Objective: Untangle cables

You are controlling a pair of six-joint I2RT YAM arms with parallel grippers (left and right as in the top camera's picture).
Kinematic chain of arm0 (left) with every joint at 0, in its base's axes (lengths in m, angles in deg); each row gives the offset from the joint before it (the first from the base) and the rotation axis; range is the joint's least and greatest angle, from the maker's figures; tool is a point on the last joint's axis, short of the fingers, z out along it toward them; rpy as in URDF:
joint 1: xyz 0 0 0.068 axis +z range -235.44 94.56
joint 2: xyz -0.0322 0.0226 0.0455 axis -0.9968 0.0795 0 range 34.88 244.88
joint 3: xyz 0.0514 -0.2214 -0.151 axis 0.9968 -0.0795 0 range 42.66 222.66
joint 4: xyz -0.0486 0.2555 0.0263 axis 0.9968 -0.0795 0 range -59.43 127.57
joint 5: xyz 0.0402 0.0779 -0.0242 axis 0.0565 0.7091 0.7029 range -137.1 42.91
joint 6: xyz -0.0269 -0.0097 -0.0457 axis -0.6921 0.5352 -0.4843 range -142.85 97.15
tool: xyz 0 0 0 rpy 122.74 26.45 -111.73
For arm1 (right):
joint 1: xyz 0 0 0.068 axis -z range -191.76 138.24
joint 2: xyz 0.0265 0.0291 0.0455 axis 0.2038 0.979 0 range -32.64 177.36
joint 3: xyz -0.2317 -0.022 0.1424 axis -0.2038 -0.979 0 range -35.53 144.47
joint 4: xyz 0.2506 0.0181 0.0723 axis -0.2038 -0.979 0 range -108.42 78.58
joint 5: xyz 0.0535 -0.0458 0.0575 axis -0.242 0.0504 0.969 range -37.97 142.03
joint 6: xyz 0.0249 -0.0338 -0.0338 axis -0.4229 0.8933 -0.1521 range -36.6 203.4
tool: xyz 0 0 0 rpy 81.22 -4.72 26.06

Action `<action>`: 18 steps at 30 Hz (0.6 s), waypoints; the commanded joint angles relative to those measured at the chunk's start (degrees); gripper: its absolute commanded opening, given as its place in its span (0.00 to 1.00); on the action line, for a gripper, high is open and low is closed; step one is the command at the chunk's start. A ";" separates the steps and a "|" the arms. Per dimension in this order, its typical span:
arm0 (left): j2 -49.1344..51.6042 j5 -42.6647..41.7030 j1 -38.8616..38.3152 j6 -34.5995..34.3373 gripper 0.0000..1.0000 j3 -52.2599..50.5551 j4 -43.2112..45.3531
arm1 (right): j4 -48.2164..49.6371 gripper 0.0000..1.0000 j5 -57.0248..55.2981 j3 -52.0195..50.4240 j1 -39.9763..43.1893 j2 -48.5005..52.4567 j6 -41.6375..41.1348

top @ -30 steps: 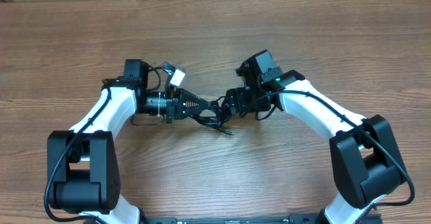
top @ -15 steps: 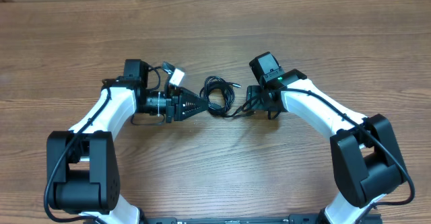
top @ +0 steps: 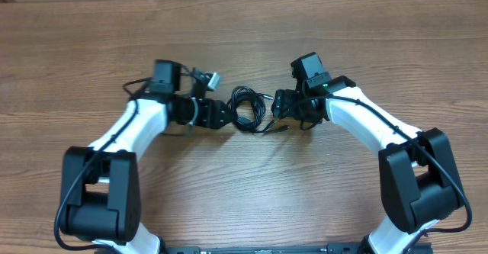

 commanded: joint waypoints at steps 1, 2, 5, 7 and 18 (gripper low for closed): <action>-0.44 16.85 -4.35 -13.60 0.57 0.55 1.18 | 0.42 0.82 1.97 0.02 0.13 0.33 -0.11; -0.44 19.76 -5.51 -15.78 0.57 0.55 1.46 | 0.44 0.82 1.97 0.02 0.13 0.33 -0.11; -0.44 27.41 -8.92 -21.57 0.54 0.55 1.79 | 0.37 0.83 1.95 0.02 0.13 0.33 -0.09; -0.44 28.79 -10.69 -23.50 0.54 0.55 2.32 | 0.37 0.83 1.90 0.02 0.13 0.33 -0.09; -0.44 30.32 -16.70 -15.63 0.50 0.55 5.99 | -0.39 0.87 1.90 0.02 5.20 0.33 -0.09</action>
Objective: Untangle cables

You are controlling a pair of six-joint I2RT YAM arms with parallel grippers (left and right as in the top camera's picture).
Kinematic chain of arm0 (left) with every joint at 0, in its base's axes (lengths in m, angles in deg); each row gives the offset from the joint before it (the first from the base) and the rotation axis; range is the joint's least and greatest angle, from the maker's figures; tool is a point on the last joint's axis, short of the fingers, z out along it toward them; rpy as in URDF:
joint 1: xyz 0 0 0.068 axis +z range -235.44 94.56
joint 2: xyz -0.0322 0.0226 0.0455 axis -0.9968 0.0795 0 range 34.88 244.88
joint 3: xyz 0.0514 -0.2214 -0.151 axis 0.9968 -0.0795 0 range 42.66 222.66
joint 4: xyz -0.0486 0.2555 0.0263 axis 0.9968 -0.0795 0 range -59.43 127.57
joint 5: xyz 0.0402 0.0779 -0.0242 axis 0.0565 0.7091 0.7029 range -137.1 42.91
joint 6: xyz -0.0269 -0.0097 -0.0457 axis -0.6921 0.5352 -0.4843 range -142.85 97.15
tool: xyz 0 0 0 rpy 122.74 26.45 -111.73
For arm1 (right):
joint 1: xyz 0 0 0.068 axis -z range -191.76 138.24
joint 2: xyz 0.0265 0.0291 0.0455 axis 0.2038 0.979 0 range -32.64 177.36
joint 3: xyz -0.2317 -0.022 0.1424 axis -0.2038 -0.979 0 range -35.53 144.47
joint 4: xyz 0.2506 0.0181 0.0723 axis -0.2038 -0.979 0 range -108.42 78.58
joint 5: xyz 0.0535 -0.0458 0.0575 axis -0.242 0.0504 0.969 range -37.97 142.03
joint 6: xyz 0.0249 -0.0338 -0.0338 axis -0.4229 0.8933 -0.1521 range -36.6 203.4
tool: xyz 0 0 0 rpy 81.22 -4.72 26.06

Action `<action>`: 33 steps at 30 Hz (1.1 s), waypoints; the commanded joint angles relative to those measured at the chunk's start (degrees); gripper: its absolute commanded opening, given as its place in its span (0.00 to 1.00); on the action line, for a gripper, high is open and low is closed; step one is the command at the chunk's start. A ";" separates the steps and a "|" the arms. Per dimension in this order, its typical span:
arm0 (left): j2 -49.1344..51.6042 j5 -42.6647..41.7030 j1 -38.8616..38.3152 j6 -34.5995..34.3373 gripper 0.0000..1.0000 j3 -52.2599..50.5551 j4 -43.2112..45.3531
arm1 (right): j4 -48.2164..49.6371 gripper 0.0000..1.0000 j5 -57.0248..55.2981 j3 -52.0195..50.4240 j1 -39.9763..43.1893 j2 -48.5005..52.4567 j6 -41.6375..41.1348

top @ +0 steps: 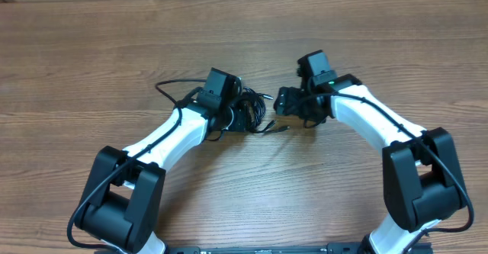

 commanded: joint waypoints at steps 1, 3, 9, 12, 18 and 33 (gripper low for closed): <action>-0.39 1.75 -1.57 4.33 0.50 0.55 0.92 | -0.13 0.88 0.13 0.02 2.34 0.33 -0.04; -0.07 1.75 -2.19 4.31 0.52 0.55 1.51 | -0.59 0.88 0.13 0.02 3.52 0.33 -0.04; 4.39 1.70 -2.62 3.96 0.52 0.55 5.27 | -1.01 0.89 0.13 0.02 5.05 0.33 0.00; 6.10 -0.59 -2.60 5.44 0.38 0.55 6.60 | -0.98 0.90 0.13 0.02 5.09 0.33 0.00; 1.66 -1.27 -2.67 6.47 0.41 0.55 4.85 | -1.03 0.93 0.11 0.02 5.09 0.33 0.04; -5.07 1.20 -3.06 2.62 0.04 1.42 6.05 | -0.98 0.91 0.13 0.02 5.09 0.33 1.51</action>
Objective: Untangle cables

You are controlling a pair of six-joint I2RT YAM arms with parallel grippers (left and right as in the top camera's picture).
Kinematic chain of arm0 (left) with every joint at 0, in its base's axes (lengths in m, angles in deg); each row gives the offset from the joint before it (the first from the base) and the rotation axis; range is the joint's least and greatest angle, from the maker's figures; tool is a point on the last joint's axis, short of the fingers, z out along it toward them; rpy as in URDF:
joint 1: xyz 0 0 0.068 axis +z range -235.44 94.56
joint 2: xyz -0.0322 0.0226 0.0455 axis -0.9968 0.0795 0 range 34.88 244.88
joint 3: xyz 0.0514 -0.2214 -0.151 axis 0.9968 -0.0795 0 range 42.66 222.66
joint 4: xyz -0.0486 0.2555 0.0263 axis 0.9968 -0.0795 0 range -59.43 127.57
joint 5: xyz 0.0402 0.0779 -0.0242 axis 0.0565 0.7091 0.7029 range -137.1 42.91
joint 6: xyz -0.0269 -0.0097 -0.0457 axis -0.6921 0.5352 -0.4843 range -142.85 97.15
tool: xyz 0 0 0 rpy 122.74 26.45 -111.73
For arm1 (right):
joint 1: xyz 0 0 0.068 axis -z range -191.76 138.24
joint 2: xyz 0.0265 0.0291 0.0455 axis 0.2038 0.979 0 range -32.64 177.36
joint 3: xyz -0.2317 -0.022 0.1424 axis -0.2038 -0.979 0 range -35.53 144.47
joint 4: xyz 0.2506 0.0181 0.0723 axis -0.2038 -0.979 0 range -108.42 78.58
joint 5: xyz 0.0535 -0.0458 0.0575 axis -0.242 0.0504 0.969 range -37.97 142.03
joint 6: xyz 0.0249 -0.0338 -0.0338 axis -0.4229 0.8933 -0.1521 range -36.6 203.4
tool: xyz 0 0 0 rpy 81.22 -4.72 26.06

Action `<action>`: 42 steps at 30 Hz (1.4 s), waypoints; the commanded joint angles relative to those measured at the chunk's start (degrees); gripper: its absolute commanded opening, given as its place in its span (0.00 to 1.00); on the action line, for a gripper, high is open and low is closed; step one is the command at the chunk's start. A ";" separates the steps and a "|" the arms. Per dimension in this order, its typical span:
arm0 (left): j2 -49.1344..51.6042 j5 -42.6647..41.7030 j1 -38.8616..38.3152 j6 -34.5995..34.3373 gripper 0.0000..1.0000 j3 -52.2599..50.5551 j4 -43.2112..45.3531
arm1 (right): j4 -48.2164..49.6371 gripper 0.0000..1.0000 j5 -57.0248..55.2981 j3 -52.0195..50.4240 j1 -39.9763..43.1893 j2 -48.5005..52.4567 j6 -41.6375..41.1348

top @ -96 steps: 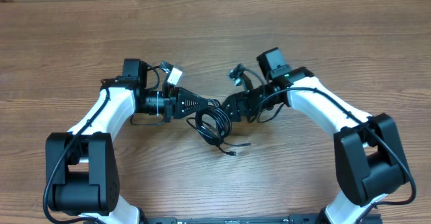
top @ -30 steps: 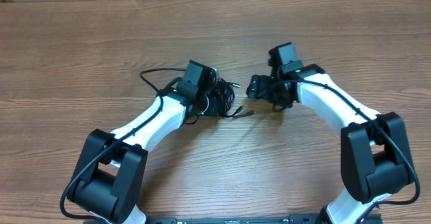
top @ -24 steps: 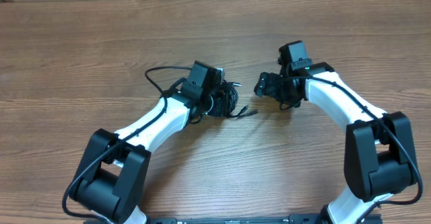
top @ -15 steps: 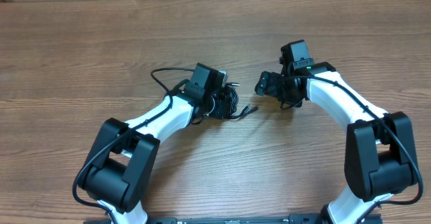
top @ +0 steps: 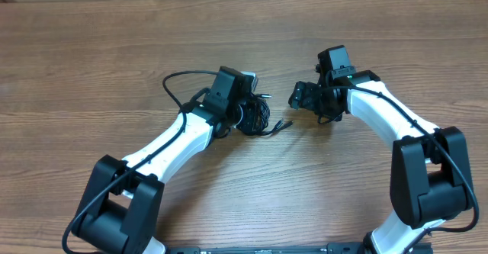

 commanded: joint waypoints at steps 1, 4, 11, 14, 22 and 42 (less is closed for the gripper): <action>-2.43 0.79 -0.22 -1.20 0.04 1.42 2.03 | 0.22 0.91 0.11 0.02 0.07 0.33 0.39; -2.40 0.61 -0.22 -3.10 0.04 1.42 3.96 | 0.22 0.91 0.11 0.02 0.07 0.33 0.39; -2.40 -2.71 -0.57 -3.32 0.04 1.42 6.56 | 0.20 0.91 0.11 0.02 0.07 0.33 0.39; -2.43 -9.07 0.20 -3.23 0.04 1.55 11.17 | 0.20 0.91 0.11 0.02 0.07 0.33 0.39; -1.68 -16.41 2.16 -15.15 0.04 1.62 8.61 | -0.07 0.91 0.11 0.02 0.07 0.33 0.39; 7.87 -32.76 8.39 -16.04 0.04 1.66 13.16 | -0.63 0.91 0.11 0.02 0.07 0.33 0.42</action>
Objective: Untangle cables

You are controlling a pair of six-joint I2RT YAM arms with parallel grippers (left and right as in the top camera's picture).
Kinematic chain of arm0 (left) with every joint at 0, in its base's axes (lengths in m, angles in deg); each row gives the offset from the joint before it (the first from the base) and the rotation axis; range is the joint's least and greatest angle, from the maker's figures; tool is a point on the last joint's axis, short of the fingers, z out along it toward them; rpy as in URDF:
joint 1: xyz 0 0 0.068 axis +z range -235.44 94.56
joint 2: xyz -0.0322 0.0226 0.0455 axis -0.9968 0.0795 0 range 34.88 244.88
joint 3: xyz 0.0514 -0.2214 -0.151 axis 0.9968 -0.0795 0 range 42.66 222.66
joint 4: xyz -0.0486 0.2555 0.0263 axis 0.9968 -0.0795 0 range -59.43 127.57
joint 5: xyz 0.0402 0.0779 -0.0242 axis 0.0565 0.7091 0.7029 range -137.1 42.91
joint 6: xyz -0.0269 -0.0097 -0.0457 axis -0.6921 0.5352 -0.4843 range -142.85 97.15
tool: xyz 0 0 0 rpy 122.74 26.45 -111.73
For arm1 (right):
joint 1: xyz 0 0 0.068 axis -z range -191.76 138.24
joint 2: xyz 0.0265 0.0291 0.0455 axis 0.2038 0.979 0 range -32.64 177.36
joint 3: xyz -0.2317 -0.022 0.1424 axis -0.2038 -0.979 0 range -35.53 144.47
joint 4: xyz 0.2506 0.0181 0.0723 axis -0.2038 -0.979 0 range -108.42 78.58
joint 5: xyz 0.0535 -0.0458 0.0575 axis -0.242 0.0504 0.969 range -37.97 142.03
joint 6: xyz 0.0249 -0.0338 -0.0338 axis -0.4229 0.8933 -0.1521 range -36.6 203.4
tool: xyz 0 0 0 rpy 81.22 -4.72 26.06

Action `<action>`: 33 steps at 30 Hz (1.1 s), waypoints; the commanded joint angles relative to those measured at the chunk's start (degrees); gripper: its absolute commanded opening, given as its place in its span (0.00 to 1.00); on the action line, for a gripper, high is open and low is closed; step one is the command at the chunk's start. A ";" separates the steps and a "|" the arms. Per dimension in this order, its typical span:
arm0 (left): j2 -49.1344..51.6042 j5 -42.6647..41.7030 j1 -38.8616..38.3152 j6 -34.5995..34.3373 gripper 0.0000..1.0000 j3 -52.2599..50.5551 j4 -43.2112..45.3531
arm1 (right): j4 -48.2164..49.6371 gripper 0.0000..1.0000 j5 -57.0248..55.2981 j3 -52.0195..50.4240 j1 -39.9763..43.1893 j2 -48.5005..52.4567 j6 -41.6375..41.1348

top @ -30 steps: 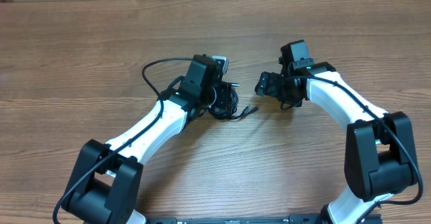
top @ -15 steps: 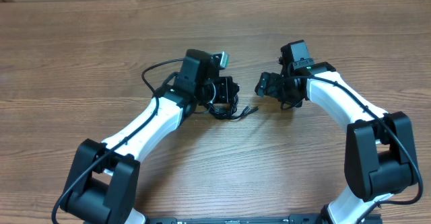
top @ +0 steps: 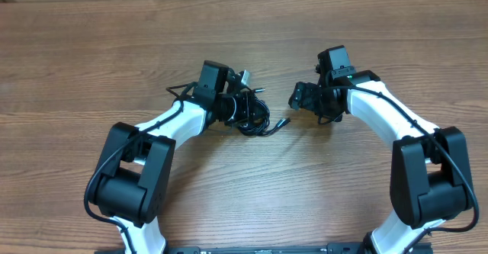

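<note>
A tangled bundle of black cable (top: 258, 118) lies on the wooden table (top: 244, 33) between the two arms. A loose plug end (top: 284, 123) sticks out to its right, and a small white connector (top: 244, 76) shows just above it. My left gripper (top: 241, 110) points right with its fingertips buried in the left side of the bundle; black on black hides how the jaws stand. My right gripper (top: 293, 96) hovers a short way to the right of the bundle, apart from it, and looks open and empty.
A thin black cable loop (top: 177, 92) trails behind the left wrist. The two arm bases stand at the near table edge, left (top: 126, 193) and right (top: 431, 185).
My left arm has drawn back to the left and turned, so its gripper now meets the bundle from the left side. The bundle and the right gripper stayed where they were.
Both grippers first flanked the bundle closely, left and right. The left arm then swung over onto the bundle while the right stayed close. After that the right gripper had pulled back right, empty. Now the left gripper sits at the bundle's left edge.
</note>
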 commanded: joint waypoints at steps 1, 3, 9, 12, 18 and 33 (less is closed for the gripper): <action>-5.01 -1.11 0.76 1.33 0.04 0.61 1.33 | -0.15 0.91 0.11 0.02 0.07 0.31 0.39; -8.92 -0.59 0.76 1.55 0.04 0.61 1.25 | -0.15 0.91 0.09 0.02 0.07 0.31 0.39; -13.70 -0.35 0.94 0.92 0.04 0.61 -0.13 | -0.15 0.91 0.11 0.02 0.07 0.31 0.37; -12.61 3.74 0.92 0.92 0.04 0.59 -5.35 | -0.15 0.91 0.11 0.02 0.07 0.31 0.39; -7.58 5.49 0.92 2.56 0.04 0.52 -12.33 | -0.15 0.91 0.11 0.02 0.07 0.31 0.39; -6.47 15.43 1.31 12.70 0.04 3.63 -13.64 | -0.74 0.91 0.11 0.02 0.07 0.31 0.39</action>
